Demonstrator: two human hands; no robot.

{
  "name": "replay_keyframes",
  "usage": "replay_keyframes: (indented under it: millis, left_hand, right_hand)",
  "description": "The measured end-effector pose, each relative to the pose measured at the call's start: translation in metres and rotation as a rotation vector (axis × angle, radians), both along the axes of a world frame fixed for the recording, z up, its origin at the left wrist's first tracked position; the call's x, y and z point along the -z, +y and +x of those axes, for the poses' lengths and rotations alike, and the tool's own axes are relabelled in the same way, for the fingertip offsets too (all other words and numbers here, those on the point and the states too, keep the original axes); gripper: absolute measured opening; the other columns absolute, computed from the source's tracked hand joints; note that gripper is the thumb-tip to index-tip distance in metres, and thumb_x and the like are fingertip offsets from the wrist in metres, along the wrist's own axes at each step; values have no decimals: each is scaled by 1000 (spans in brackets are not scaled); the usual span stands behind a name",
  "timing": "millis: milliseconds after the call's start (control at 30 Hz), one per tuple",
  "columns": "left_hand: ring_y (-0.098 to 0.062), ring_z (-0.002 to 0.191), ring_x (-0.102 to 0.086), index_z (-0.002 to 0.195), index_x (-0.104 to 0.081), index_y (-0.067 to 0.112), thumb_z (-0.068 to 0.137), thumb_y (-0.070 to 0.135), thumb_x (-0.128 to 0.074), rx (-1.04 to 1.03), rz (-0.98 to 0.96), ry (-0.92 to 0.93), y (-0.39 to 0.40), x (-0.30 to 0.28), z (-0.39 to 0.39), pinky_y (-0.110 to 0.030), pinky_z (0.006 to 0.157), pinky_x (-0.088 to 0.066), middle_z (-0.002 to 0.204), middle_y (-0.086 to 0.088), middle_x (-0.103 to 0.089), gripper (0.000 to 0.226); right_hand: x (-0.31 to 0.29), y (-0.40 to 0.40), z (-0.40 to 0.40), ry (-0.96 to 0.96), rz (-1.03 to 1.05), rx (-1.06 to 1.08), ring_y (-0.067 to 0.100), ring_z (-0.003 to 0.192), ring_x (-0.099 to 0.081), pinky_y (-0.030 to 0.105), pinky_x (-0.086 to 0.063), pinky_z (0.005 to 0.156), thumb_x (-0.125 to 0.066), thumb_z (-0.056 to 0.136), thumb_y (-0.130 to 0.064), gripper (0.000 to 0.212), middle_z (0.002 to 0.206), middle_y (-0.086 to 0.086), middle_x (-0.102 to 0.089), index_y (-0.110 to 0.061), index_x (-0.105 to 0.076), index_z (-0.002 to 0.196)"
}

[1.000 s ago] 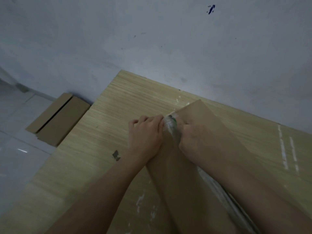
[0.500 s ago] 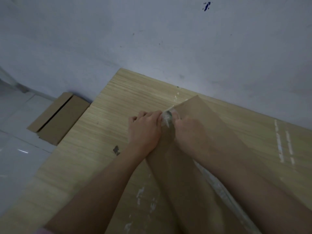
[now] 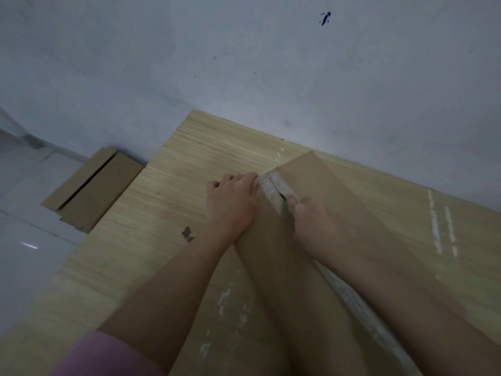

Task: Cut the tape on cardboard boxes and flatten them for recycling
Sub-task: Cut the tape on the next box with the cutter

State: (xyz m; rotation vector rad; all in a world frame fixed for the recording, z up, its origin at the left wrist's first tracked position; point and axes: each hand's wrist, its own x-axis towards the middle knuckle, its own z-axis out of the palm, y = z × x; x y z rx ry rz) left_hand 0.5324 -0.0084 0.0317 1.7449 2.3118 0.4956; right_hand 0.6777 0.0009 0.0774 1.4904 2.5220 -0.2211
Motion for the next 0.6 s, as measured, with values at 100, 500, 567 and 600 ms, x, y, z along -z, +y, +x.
replay_keyframes:
  millis: [100, 500, 567, 600]
  left_hand:
    - [-17, 117, -46, 120, -55, 29, 102, 34, -26, -3, -10, -11, 1, 0, 0, -37, 88, -25, 123, 7, -61, 34]
    - [-22, 112, -48, 117, -57, 25, 101, 29, -29, 3, 19, -20, 5, 0, -3, -41, 93, -27, 118, 1, -63, 33]
    - [-23, 114, -47, 119, -56, 25, 102, 28, -29, 8, 14, -6, 13, 1, -5, -41, 94, -27, 120, 0, -62, 33]
    - [-24, 116, -47, 119, -56, 24, 102, 28, -28, 9, 2, 6, 18, 0, -6, -41, 94, -27, 121, -2, -61, 33]
  right_hand:
    - [-3, -9, 9, -5, 12, -14, 37, 102, -56, 40, -45, 77, -32, 96, -12, 39, 112, 14, -52, -12, -36, 135]
    - [-4, -46, 47, -37, -1, 33, 33, 99, -59, 34, -40, 70, -34, 98, -18, 34, 111, 13, -55, -15, -40, 131]
    - [-9, -54, 53, -60, -23, 46, 33, 102, -57, 35, -41, 72, -33, 97, -14, 36, 114, 13, -53, -14, -39, 132]
    - [-10, -58, 55, -71, -25, 52, 34, 103, -57, 36, -42, 74, -33, 97, -13, 36, 114, 13, -53, -14, -38, 133]
